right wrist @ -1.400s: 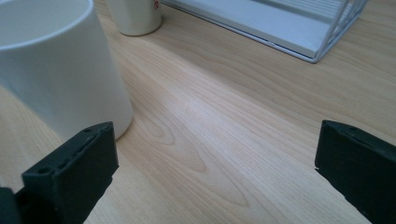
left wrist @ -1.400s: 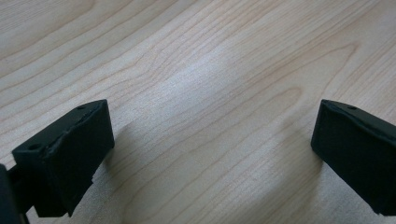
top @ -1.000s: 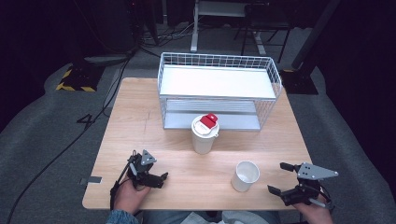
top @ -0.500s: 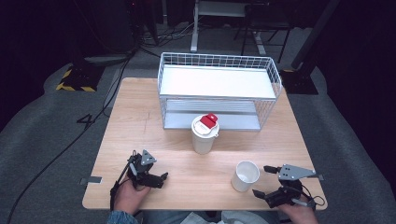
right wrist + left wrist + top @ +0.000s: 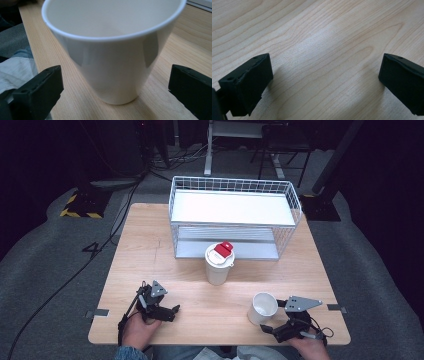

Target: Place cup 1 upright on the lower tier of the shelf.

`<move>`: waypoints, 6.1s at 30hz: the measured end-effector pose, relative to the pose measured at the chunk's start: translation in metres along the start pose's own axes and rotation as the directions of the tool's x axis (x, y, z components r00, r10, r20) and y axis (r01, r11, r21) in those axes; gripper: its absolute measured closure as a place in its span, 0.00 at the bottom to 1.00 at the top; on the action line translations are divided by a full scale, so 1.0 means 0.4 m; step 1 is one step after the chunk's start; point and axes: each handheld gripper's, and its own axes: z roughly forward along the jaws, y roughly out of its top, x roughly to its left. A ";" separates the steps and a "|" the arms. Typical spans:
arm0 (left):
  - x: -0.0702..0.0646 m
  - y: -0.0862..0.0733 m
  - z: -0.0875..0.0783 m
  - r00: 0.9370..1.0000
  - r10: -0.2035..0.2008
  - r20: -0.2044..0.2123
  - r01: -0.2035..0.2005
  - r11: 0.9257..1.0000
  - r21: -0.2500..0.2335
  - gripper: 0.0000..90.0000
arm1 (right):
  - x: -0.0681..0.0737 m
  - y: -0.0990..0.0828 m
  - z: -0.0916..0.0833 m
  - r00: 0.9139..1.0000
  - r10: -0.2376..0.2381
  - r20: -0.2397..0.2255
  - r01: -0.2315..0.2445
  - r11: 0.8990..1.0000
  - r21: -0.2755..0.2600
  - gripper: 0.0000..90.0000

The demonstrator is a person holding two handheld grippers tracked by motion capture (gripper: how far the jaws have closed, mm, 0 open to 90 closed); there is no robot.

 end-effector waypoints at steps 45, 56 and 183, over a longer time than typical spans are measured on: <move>0.000 -0.001 0.000 1.000 0.000 -0.001 0.000 1.000 0.001 0.00 | 0.026 0.043 0.030 0.998 -0.055 0.007 0.054 0.997 0.047 0.26; 0.000 -0.001 -0.001 1.000 -0.001 0.000 0.001 1.000 0.001 0.00 | 0.013 0.106 0.007 0.997 -0.067 0.033 0.066 0.997 0.043 0.26; 0.001 0.000 0.000 1.000 -0.007 -0.003 0.007 1.000 -0.001 0.00 | -0.360 0.309 0.306 0.869 0.181 0.460 -0.159 0.983 -0.086 0.26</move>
